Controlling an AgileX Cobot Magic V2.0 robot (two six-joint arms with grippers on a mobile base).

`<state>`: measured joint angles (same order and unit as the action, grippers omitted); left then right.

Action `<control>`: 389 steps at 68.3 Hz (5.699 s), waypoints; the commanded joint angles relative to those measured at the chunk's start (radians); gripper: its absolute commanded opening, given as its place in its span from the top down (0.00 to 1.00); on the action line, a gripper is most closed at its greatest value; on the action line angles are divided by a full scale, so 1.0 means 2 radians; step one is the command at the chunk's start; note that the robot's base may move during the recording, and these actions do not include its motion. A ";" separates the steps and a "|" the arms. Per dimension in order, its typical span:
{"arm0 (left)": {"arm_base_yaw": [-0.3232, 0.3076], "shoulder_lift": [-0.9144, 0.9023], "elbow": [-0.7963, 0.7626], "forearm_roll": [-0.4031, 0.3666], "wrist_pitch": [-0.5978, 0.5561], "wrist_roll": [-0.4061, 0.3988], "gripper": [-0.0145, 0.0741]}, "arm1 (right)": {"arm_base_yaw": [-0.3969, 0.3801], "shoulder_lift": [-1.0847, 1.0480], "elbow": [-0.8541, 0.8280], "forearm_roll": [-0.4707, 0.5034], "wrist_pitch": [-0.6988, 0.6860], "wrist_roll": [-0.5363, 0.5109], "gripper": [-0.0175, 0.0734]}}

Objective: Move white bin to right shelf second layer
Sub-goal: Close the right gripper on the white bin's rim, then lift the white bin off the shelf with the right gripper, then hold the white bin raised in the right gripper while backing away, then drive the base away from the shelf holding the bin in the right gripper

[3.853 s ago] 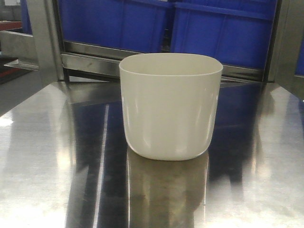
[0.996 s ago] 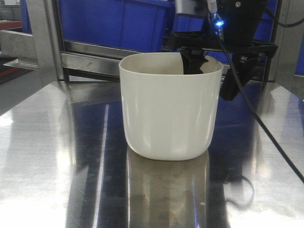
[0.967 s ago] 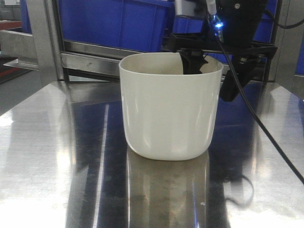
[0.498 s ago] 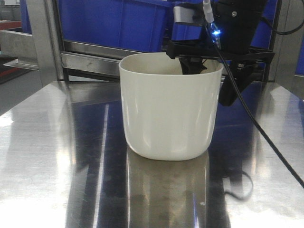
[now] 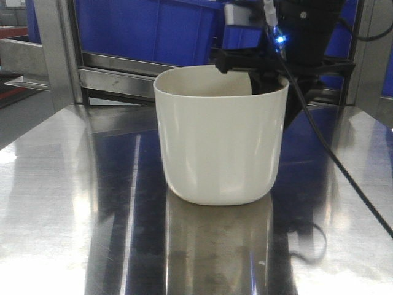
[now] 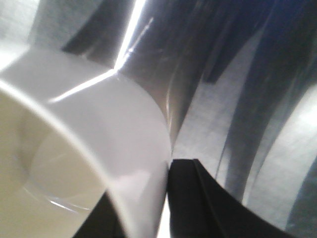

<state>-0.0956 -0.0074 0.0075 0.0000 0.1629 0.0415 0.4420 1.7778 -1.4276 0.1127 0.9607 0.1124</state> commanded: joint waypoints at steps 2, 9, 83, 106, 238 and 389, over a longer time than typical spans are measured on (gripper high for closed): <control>-0.003 -0.007 0.018 0.000 -0.043 -0.002 0.74 | 0.003 -0.056 -0.017 -0.010 -0.039 -0.003 0.75; -0.003 -0.007 0.018 0.000 -0.043 -0.002 0.74 | 0.003 -0.082 -0.017 -0.019 -0.062 -0.003 0.75; -0.003 -0.007 0.018 0.000 -0.043 -0.002 0.74 | 0.002 -0.443 0.225 -0.084 -0.194 -0.003 0.75; -0.003 -0.007 0.018 0.000 -0.043 -0.002 0.74 | 0.002 -0.508 0.297 -0.084 -0.197 -0.003 0.75; -0.003 -0.007 0.018 0.000 -0.043 -0.002 0.74 | 0.002 -0.508 0.297 -0.084 -0.198 -0.003 0.75; -0.003 -0.007 0.018 0.000 -0.043 -0.002 0.74 | 0.002 -0.508 0.297 -0.084 -0.198 -0.003 0.75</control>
<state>-0.0956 -0.0074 0.0075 0.0000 0.1629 0.0415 0.4495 0.7698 -0.8039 -0.0483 0.6563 0.1067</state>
